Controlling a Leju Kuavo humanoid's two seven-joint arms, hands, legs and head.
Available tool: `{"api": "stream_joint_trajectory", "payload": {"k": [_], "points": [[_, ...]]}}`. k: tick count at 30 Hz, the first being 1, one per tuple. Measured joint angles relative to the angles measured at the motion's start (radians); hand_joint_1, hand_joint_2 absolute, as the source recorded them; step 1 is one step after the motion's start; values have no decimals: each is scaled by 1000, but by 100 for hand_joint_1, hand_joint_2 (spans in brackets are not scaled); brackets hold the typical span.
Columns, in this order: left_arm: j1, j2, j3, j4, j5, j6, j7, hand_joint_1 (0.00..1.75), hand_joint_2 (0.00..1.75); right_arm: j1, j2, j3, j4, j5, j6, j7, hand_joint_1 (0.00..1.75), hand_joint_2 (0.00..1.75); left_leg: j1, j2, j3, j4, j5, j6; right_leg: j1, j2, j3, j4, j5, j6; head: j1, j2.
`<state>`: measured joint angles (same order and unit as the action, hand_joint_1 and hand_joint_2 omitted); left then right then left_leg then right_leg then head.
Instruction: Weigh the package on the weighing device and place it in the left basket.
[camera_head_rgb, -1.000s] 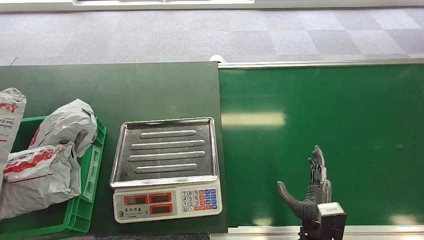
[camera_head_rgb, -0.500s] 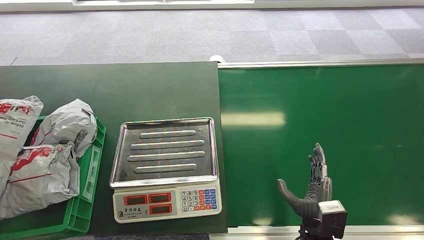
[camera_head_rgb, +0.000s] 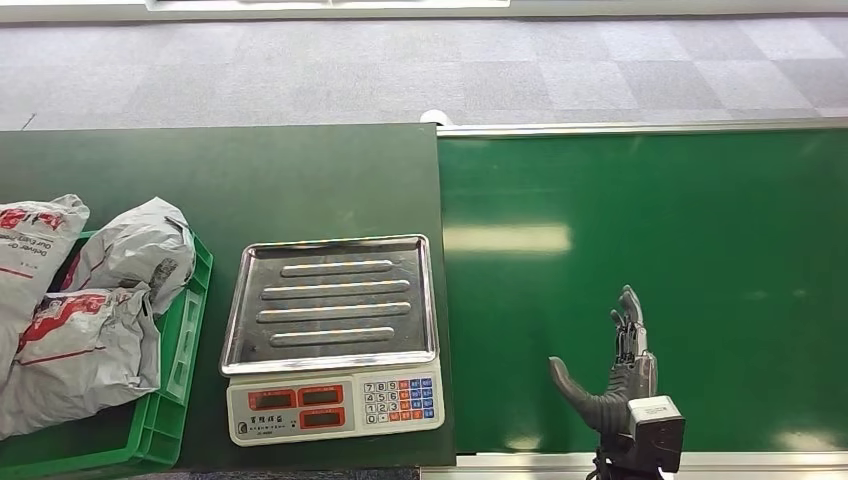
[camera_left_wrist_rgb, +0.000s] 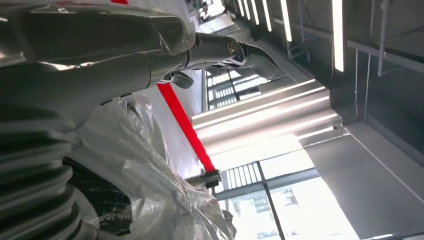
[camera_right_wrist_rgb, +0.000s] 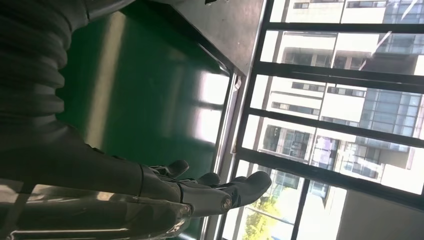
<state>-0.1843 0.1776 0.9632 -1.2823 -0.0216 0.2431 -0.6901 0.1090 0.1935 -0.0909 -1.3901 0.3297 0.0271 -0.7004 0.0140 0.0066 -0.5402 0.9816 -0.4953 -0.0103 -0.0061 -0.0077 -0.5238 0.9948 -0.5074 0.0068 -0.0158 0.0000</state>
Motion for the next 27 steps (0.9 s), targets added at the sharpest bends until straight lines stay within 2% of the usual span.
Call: {"api": "stream_joint_trajectory", "payload": {"k": [3,5,8,12,15,19,23,27], "points": [[27,-37,14,-67,62,-76,-5,0,175,-4,3,-6,7,3,3,0,0,175,0,0,0,0,0,0,0,0,0,0,0,0,0,0],[42,-80,27,-138,96,-146,-5,0,175,-4,4,-9,12,2,3,0,0,175,0,0,0,0,0,0,0,0,-1,0,0,0,0,0],[62,-167,42,-263,141,-325,-5,0,175,-3,4,-11,18,-7,-3,0,0,175,-1,0,0,0,0,0,-1,0,-1,-1,0,0,0,0],[129,-293,-5,-442,150,-605,-5,0,175,5,3,-12,21,-22,-9,0,0,175,-2,1,0,0,-1,1,-2,1,-1,-1,0,0,0,0],[180,-374,-47,-565,141,-686,-5,0,175,11,2,-14,23,-25,-8,0,0,175,-2,1,0,0,-1,1,-2,1,-1,-1,1,1,0,0],[302,-451,-151,-696,95,-685,-5,0,175,18,2,-22,23,-46,23,0,0,175,-2,1,0,0,-1,0,-2,1,-4,-1,0,1,0,0],[416,-488,-342,-757,-25,-523,-5,0,175,22,8,-31,23,-52,58,0,0,175,-2,0,0,0,-2,0,-2,1,-3,-1,0,1,0,0],[471,-492,-544,-706,-87,-371,-5,0,175,18,18,-27,30,-39,63,0,0,175,-2,-1,0,0,-1,0,-2,-1,-2,-1,0,1,0,0]]}}
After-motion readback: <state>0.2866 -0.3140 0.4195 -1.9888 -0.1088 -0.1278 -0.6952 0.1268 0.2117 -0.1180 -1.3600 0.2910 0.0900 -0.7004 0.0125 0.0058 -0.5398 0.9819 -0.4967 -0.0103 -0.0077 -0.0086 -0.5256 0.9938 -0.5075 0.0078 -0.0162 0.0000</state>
